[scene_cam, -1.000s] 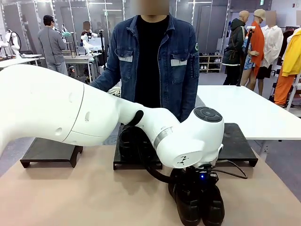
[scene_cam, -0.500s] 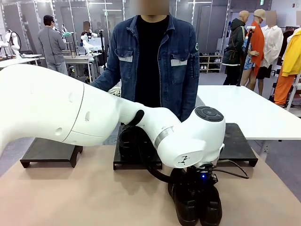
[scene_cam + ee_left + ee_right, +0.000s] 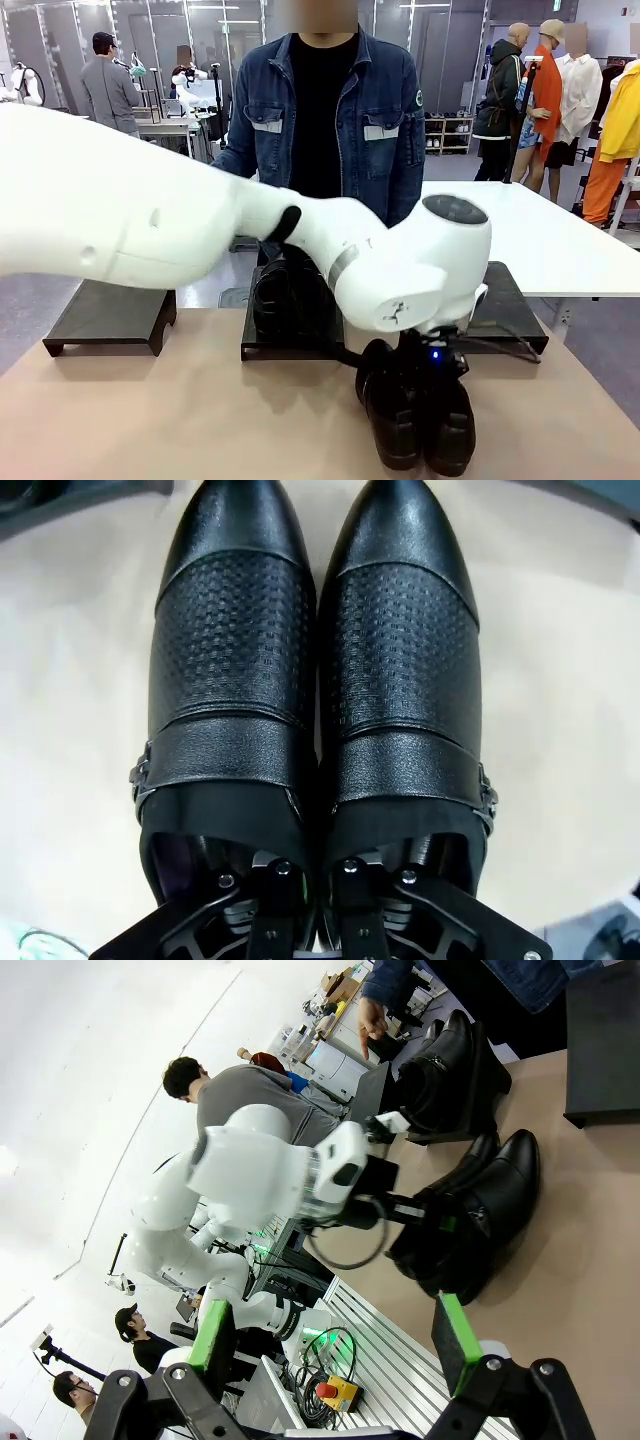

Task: Place the shoes on the stand as instructed by the person.
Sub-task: Pick up another pair of Shoes and place it on the Shoes Stand indicated by the person.

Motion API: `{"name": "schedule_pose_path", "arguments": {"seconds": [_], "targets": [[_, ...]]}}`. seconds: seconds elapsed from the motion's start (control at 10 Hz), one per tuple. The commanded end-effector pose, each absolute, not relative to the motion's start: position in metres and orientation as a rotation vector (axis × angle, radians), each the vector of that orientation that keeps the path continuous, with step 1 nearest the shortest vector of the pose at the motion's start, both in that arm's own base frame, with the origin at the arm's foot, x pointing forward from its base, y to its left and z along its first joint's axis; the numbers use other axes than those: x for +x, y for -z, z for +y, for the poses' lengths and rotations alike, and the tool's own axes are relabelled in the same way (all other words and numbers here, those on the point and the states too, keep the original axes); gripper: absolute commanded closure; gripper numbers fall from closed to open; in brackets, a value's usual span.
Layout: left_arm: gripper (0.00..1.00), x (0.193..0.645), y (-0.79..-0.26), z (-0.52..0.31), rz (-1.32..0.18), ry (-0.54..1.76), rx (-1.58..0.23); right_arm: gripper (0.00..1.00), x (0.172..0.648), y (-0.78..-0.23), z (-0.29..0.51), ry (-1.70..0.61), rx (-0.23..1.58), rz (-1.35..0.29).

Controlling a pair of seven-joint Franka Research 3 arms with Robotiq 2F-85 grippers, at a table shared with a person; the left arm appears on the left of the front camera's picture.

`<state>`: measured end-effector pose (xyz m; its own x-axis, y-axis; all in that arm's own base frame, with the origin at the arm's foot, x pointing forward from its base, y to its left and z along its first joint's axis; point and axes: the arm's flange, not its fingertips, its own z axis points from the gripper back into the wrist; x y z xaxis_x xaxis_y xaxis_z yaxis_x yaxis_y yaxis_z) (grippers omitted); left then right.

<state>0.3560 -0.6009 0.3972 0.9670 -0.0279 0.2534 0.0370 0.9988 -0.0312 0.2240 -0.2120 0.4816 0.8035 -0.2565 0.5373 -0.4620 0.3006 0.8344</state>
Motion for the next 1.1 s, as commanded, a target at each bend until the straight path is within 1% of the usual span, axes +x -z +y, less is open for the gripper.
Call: {"name": "schedule_pose_path", "arguments": {"seconds": [0.0,0.3,0.5,0.7,0.8,0.9,1.0], "targets": [[1.00,0.344,-0.442,-0.578,-0.230,0.088,-0.046,0.00,0.222,-0.482,-0.214,-0.169,1.285,-0.684],[1.00,0.331,-0.484,-0.514,-0.219,0.159,-0.049,0.00,0.222,-0.482,-0.214,-0.169,1.285,-0.684],[1.00,0.326,-0.507,-0.444,-0.174,0.213,-0.061,0.00,0.222,-0.482,-0.214,-0.169,1.285,-0.684],[1.00,0.318,-0.524,-0.357,-0.160,0.275,-0.087,0.00,0.222,-0.482,-0.214,-0.169,1.285,-0.684],[1.00,0.315,-0.529,-0.313,-0.219,0.332,-0.036,0.00,0.222,-0.482,-0.214,-0.169,1.285,-0.684],[1.00,0.312,-0.535,-0.272,-0.234,0.343,-0.031,0.00,0.222,-0.482,-0.214,-0.169,1.285,-0.684],[1.00,0.309,-0.541,-0.233,-0.306,0.325,-0.021,0.00,0.222,-0.482,-0.214,-0.169,1.285,-0.684]]}}
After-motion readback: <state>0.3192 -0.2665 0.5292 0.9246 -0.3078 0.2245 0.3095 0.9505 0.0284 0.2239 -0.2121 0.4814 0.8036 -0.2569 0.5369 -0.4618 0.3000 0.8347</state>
